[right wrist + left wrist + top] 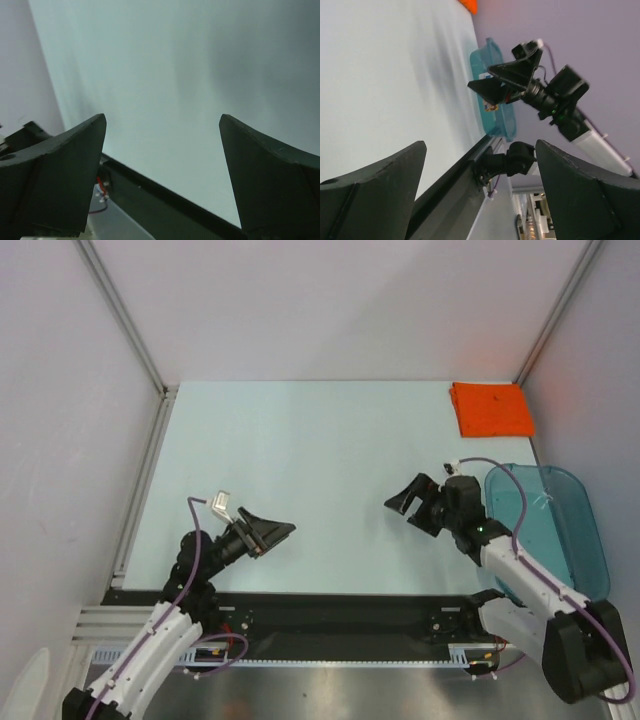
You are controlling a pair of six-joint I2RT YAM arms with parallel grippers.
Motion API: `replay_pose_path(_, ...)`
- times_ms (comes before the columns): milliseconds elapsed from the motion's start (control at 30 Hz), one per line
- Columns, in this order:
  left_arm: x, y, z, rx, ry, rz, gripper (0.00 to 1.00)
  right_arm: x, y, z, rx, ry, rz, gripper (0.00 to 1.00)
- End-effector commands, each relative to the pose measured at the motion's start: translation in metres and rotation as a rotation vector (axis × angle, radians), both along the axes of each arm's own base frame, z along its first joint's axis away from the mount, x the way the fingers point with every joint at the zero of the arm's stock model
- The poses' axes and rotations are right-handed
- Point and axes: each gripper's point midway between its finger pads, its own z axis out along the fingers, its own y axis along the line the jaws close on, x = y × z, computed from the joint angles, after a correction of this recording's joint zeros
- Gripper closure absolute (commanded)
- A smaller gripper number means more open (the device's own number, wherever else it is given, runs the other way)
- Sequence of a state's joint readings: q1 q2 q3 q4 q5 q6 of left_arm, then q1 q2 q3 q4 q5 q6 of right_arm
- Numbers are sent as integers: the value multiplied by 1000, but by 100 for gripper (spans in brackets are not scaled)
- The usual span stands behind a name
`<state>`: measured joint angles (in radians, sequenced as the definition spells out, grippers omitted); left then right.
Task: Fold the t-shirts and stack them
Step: Reset both grippers
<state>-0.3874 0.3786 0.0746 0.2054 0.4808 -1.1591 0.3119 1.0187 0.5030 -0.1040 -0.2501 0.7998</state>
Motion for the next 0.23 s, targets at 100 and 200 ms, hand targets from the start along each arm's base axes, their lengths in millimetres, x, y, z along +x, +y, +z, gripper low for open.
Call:
replay_pose_path(100, -5, 4, -14, -180, 42, 42, 3, -20, 11, 15, 237, -51, -50, 0)
replay_pose_path(200, -12, 3, -19, -213, 36, 12, 0, -45, 24, 21, 369, -116, 65, 0)
